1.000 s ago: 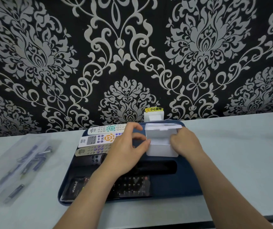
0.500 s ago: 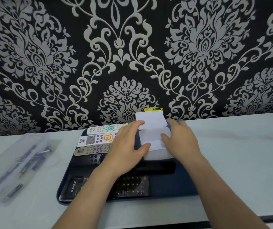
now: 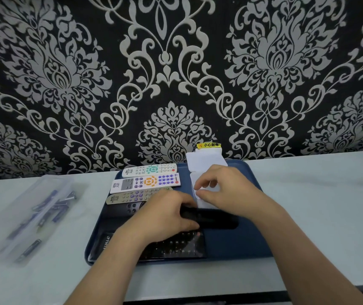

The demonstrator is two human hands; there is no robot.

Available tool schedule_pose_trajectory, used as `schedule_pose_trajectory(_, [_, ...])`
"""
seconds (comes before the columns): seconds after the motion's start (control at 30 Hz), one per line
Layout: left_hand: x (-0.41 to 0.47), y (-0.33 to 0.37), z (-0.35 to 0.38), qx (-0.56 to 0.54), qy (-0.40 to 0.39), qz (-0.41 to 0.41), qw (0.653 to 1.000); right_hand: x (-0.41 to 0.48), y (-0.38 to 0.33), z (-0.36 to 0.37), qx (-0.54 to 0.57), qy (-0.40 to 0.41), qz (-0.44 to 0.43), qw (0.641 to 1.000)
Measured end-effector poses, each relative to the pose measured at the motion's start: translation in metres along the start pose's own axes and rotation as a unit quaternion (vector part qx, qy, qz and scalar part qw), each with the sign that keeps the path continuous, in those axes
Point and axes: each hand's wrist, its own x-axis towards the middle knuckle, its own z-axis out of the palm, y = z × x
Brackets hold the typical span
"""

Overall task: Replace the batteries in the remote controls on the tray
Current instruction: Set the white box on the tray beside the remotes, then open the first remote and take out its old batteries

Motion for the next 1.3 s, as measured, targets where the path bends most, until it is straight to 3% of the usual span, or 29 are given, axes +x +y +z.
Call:
schedule_pose_trajectory(0.1, [-0.002, -0.003, -0.014, -0.126, 0.057, -0.001, 0.99, -0.004, -0.004, -0.007, 0.073, -0.03, -0.002, 0.997])
schedule_pose_trajectory(0.27, [-0.009, -0.012, -0.033, -0.313, 0.103, -0.044, 0.943, -0.007, -0.003, -0.018, 0.182, -0.135, 0.021, 0.974])
schedule_pose_trajectory(0.37, [-0.009, -0.013, -0.034, -0.416, 0.126, -0.052, 0.899, -0.006, -0.001, -0.019, 0.25, -0.131, 0.044, 0.958])
schedule_pose_trajectory(0.5, [-0.005, -0.014, -0.031, -0.562, 0.135, -0.107, 0.809, -0.008, 0.002, -0.021, 0.366, -0.121, 0.068, 0.92])
schedule_pose_trajectory(0.63, [-0.002, -0.012, -0.029, -0.596, 0.129, -0.126, 0.782, -0.009, 0.005, -0.021, 0.438, -0.121, 0.09, 0.886])
schedule_pose_trajectory(0.73, [-0.002, -0.011, -0.031, -0.63, 0.105, -0.116, 0.76, -0.006, 0.007, -0.021, 0.539, -0.05, 0.094, 0.836])
schedule_pose_trajectory(0.8, [-0.002, -0.007, -0.028, -0.632, 0.091, -0.096, 0.764, -0.003, 0.004, -0.017, 0.618, 0.01, 0.101, 0.779])
schedule_pose_trajectory(0.87, [-0.002, 0.002, -0.021, -0.635, 0.102, -0.084, 0.761, 0.0, -0.004, -0.006, 0.649, 0.017, 0.097, 0.755])
schedule_pose_trajectory(0.97, [0.002, 0.014, -0.011, -0.63, 0.159, -0.096, 0.754, 0.005, -0.015, 0.012, 0.617, 0.035, 0.092, 0.781])
schedule_pose_trajectory(1.1, [0.002, 0.019, -0.007, -0.545, 0.142, -0.133, 0.815, 0.007, -0.021, 0.015, 0.573, 0.078, 0.092, 0.811])
schedule_pose_trajectory(1.17, [0.002, 0.022, -0.006, -0.545, 0.138, -0.125, 0.817, 0.006, -0.026, 0.018, 0.558, 0.065, 0.081, 0.823])
schedule_pose_trajectory(1.3, [0.003, 0.026, -0.005, -0.559, 0.141, -0.087, 0.812, 0.006, -0.036, 0.026, 0.577, 0.011, 0.077, 0.813])
